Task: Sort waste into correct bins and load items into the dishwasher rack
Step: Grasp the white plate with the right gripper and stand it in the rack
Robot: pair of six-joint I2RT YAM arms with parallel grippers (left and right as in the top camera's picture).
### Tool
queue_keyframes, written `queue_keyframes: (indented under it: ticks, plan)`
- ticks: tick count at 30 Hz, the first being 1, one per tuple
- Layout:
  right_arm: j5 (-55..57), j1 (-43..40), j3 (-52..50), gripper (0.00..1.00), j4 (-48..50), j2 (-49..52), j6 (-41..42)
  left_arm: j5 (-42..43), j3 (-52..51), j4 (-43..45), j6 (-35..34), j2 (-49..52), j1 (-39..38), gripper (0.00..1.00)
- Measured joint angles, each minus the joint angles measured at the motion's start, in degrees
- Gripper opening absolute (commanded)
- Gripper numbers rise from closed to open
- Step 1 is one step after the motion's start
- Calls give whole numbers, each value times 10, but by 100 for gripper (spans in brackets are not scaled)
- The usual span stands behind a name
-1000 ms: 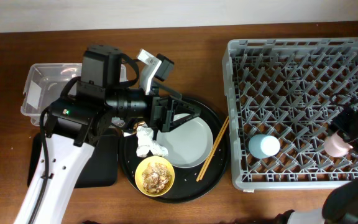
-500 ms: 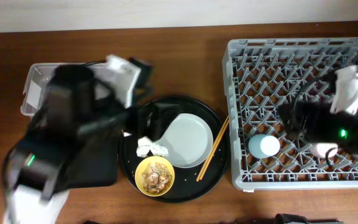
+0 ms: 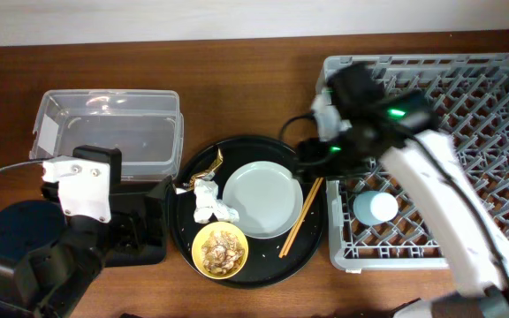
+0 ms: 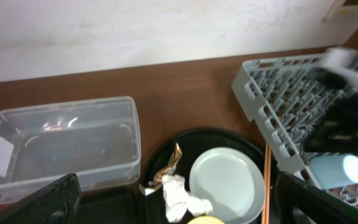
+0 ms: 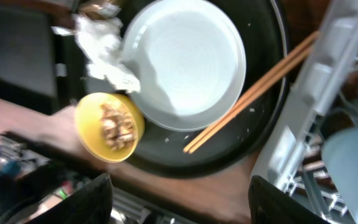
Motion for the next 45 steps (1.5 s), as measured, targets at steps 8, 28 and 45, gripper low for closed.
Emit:
queue_keyframes:
  ticks: [8, 28, 45]
  plan:
    - [127, 16, -7, 66, 161, 238, -73, -2, 0, 1, 0, 1, 0, 100]
    - [132, -58, 91, 4, 71, 189, -115, -2, -1, -276, 0, 1, 0, 100]
    - [427, -352, -27, 4, 284, 5, -45, -2, -1, -292, 0, 1, 0, 100]
